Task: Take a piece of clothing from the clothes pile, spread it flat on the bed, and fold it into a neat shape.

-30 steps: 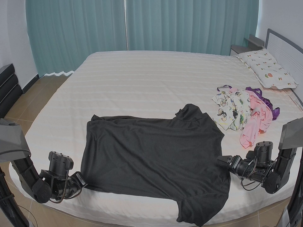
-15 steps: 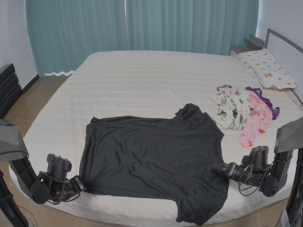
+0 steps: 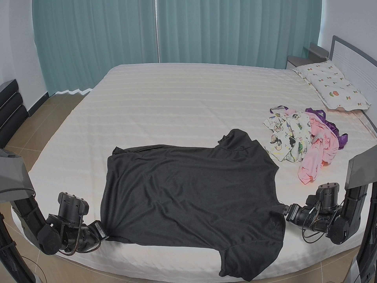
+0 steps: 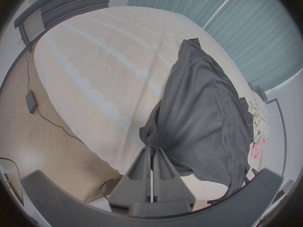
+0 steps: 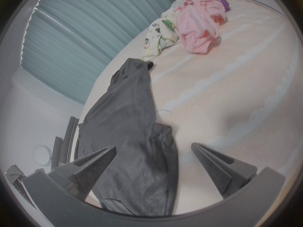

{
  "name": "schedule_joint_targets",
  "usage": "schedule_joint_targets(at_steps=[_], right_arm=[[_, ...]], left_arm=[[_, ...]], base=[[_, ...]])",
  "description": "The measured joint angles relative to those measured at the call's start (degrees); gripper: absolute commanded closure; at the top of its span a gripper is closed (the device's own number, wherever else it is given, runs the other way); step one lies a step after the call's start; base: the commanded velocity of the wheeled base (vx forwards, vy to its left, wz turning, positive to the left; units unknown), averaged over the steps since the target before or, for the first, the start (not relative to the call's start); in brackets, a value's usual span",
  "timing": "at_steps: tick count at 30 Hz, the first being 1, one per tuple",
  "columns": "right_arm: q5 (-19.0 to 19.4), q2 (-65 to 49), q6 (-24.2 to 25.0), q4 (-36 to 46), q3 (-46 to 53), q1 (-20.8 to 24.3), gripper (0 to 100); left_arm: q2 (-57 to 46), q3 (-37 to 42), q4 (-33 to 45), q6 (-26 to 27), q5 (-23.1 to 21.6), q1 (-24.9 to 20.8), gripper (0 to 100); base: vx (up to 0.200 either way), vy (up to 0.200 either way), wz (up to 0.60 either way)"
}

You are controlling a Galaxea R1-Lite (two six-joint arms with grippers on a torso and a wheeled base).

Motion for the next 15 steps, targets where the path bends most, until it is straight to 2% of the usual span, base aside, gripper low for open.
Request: schedule_joint_targets(at_steps=[8,12,15], right_arm=[[0.00,1.05,1.17,0.27,0.21,1.99,100],[-0.27,0.79,-0.94,1.87,0.63,-0.55,100],[-0.13,0.22,-5.45,5.66,0.71,-3.50,100]], left_arm=[[0.05,-0.09,0.04,0.00,-2.23,0.02,100],[0.02,-0.01,0.16,0.00,-2.32,0.10,100],[0.05,0.10,0.24,0.00,-2.34,0.10,100]], base=[[0.000,0.000,0.00],[0.000,0.000,0.00],[0.000,0.000,0.00]])
